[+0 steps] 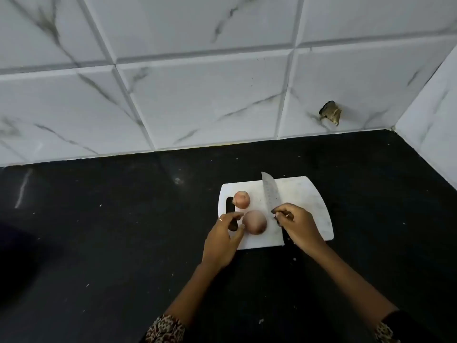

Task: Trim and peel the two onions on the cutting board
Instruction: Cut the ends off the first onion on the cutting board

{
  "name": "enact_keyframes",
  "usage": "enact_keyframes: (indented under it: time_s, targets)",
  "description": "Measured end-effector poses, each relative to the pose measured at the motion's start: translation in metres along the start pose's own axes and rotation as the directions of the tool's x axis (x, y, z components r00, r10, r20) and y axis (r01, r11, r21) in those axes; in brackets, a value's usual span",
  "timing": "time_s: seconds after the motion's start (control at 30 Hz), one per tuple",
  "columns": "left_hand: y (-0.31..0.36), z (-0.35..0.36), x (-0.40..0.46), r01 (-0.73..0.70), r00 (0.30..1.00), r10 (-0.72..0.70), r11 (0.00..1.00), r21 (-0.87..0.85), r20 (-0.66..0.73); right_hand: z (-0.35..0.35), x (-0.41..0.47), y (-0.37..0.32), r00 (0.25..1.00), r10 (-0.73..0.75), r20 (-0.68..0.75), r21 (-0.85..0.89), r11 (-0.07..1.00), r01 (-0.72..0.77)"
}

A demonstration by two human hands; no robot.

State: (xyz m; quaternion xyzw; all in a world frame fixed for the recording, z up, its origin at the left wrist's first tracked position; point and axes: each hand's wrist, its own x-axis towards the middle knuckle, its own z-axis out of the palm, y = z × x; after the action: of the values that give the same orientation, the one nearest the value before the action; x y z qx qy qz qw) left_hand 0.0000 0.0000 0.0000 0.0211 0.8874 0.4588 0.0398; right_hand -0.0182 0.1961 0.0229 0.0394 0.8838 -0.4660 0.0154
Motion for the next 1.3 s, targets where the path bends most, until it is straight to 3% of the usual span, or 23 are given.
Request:
enact_keyframes:
  time_s: [0.13, 0.27, 0.43, 0.57, 0.9, 1.13, 1.23, 1.3]
  targets:
    - [-0.004, 0.008, -0.002, 0.018, 0.999, -0.019, 0.999, 0.026, 0.031, 0.01, -0.004, 0.003, 1.0, 0.0, 0.017, -0.028, 1.0, 0.001]
    - [-0.004, 0.013, 0.008, -0.004, 1.0, 0.007, 0.978, 0.208, -0.013, 0.021, 0.0, -0.003, 0.997, -0.075, 0.011, -0.062, 0.995, 0.075]
    - [0.006, 0.017, 0.012, 0.021, 0.999, -0.036, 0.95, 0.312, 0.041, 0.032, 0.0, 0.001, 0.99, -0.133, 0.054, -0.07, 0.988, 0.137]
    - [0.006, 0.023, 0.014, 0.078, 0.997, -0.081, 0.951, 0.299, -0.002, 0.039, -0.003, 0.002, 0.992, -0.123, 0.007, -0.057, 0.991, 0.124]
    - [0.007, 0.023, 0.017, 0.085, 0.994, -0.101, 0.965, 0.248, 0.052, 0.035, 0.001, -0.003, 0.999, -0.027, -0.023, 0.001, 1.0, 0.027]
    - [0.016, 0.026, 0.015, 0.112, 0.993, -0.121, 0.962, 0.247, 0.019, 0.021, 0.003, 0.0, 0.995, 0.047, 0.083, 0.088, 0.995, -0.054]
    - [0.022, 0.024, 0.015, 0.101, 0.994, -0.106, 0.96, 0.261, 0.005, 0.015, 0.002, 0.006, 0.995, 0.091, -0.039, 0.076, 0.993, -0.088]
    - [0.026, 0.023, 0.014, 0.101, 0.995, -0.101, 0.958, 0.268, -0.013, 0.014, 0.001, 0.014, 0.985, 0.087, -0.152, -0.123, 0.987, -0.106]
